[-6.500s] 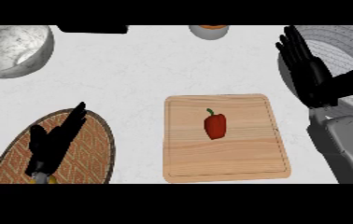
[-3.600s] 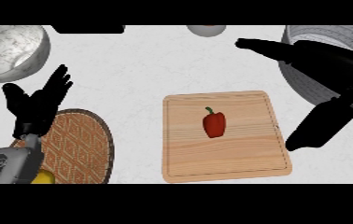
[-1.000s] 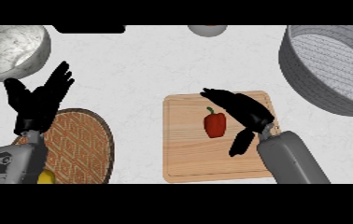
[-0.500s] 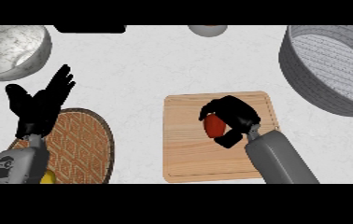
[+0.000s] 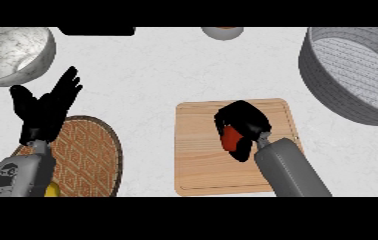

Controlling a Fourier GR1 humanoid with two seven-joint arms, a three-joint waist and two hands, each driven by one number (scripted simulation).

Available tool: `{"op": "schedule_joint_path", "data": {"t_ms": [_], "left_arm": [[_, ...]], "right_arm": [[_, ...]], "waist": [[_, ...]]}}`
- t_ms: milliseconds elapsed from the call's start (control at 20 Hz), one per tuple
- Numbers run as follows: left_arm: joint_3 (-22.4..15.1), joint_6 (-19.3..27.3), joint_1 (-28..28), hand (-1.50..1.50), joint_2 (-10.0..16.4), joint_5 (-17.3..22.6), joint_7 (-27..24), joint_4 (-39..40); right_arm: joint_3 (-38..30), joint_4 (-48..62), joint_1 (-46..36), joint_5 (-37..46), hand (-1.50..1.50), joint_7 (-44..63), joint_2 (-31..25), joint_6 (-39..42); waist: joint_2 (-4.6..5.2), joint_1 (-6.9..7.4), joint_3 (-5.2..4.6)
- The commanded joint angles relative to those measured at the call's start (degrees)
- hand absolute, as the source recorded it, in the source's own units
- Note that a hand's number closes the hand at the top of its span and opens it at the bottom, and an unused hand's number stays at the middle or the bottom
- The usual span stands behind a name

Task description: Pick the bell pepper from the cutting board and place it in the basket

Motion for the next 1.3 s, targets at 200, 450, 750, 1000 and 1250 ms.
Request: {"op": "schedule_joint_path", "data": {"t_ms": [200, 450, 750, 1000, 1250], "left_arm": [[-1.35, -1.03, -0.07, 0.00, -0.43, -0.16, -0.20, -0.55], [-1.56, -1.25, -3.31, 0.00, -0.64, 0.04, 0.34, 0.92], [-2.10, 0.10, -4.17, 0.00, -2.41, -0.26, 0.94, 1.80], [-1.01, -1.88, -0.34, 0.00, -0.33, -0.34, -2.70, 2.00], [0.31, -0.69, -1.63, 0.00, -0.06, 0.31, 0.50, 1.41]], "right_arm": [[-16.44, 5.47, -6.43, -3.10, 1.50, 34.21, 4.81, -14.60], [-12.91, 9.76, -16.46, -10.23, 1.50, 49.54, 4.87, -27.64], [-7.31, 7.90, -22.91, -14.95, 1.50, 46.56, 4.90, -50.34], [-2.62, 14.68, -34.51, -5.89, 1.50, 59.93, 4.90, -58.29], [-4.18, 20.28, -43.63, 0.59, 1.50, 69.20, 4.90, -56.69]], "waist": [[1.07, 1.76, 0.26], [1.17, 4.11, 0.29], [0.99, 3.97, 0.29], [0.45, 2.73, 0.13], [0.36, 1.36, 0.15]]}}
